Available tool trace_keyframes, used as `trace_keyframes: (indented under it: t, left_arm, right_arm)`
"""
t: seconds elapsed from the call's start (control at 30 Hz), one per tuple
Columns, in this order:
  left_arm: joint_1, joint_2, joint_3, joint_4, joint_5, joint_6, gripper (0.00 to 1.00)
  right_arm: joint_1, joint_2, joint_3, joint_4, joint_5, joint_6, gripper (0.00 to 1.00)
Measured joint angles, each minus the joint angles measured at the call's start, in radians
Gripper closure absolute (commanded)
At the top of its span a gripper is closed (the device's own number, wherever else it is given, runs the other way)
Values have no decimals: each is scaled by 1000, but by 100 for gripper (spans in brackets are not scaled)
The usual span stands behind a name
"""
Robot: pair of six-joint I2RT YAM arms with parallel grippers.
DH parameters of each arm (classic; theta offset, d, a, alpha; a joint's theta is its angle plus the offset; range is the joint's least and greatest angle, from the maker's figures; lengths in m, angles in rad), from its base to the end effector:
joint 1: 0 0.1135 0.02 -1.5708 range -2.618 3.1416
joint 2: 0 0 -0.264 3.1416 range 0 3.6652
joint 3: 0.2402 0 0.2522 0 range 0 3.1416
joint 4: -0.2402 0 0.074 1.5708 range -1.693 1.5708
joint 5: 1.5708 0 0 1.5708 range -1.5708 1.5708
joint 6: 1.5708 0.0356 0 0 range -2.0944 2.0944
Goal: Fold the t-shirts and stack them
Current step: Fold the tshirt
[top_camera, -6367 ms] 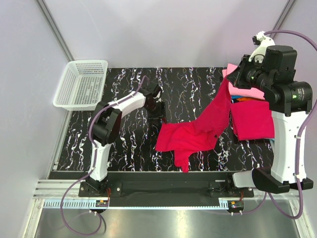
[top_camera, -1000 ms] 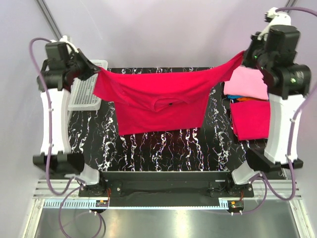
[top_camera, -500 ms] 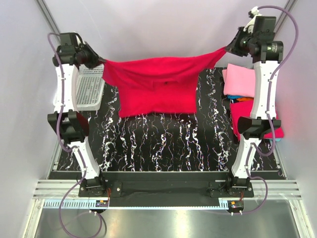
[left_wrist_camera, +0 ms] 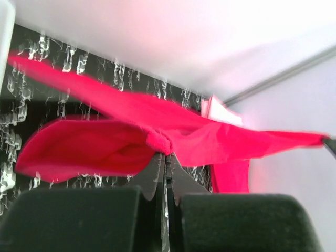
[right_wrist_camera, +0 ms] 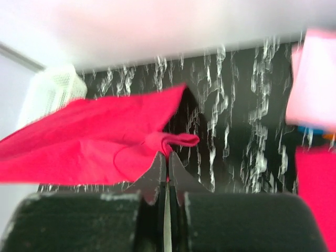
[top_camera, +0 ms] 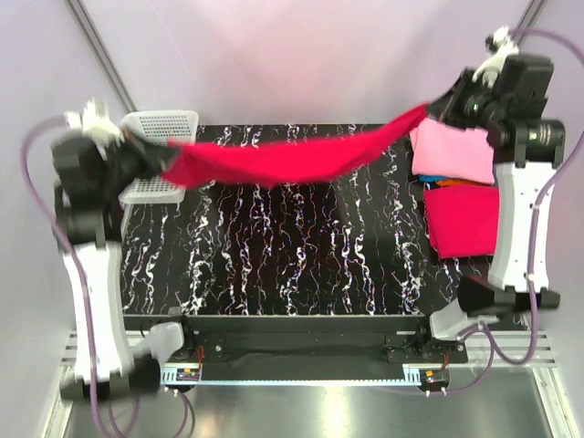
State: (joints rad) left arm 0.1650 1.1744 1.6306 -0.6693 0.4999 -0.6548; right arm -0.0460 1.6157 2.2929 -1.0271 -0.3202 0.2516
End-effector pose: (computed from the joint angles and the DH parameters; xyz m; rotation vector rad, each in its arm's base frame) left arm 0.2143 0.0184 0.4965 -0.3752 1.7885 -0.7934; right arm 0.2866 -0.0020 0.5405 0.0700 1.9260 0.4451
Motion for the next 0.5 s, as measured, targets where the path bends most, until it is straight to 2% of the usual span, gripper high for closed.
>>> trace_keyframes:
  t: [0.1, 0.13, 0.17, 0.2, 0.23, 0.27, 0.3, 0.37, 0.5]
  left_arm:
    - [-2, -260, -308, -20, 7, -2, 100]
    - [-11, -330, -404, -35, -5, 0, 90]
    - [-30, -387, -494, -77, -29, 4, 75]
    - [-49, -424, -564, -124, -51, 9, 69]
    - [-69, -455, -638, -168, -77, 4, 66]
    - [-88, -487, -708, -203, -107, -1, 57]
    - [-103, -513, -764, -243, -136, -3, 53]
    - [-121, -581, -840, -334, -197, -13, 48]
    - [-124, -706, -825, -390, -282, -23, 46]
  right_arm:
    - [0, -147, -272, 24, -5, 27, 100]
    - [0, -177, -348, 24, -3, 40, 100]
    - [0, -215, -446, 30, 0, 56, 100]
    - [0, -245, -537, 24, 8, 75, 100]
    - [0, -266, -617, 20, 16, 93, 90]
    - [0, -291, -705, 22, 26, 119, 81]
    - [0, -314, -784, 12, 37, 142, 80]
    - [0, -364, -916, 16, 58, 182, 68]
    - [0, -501, -1045, 37, 88, 242, 65]
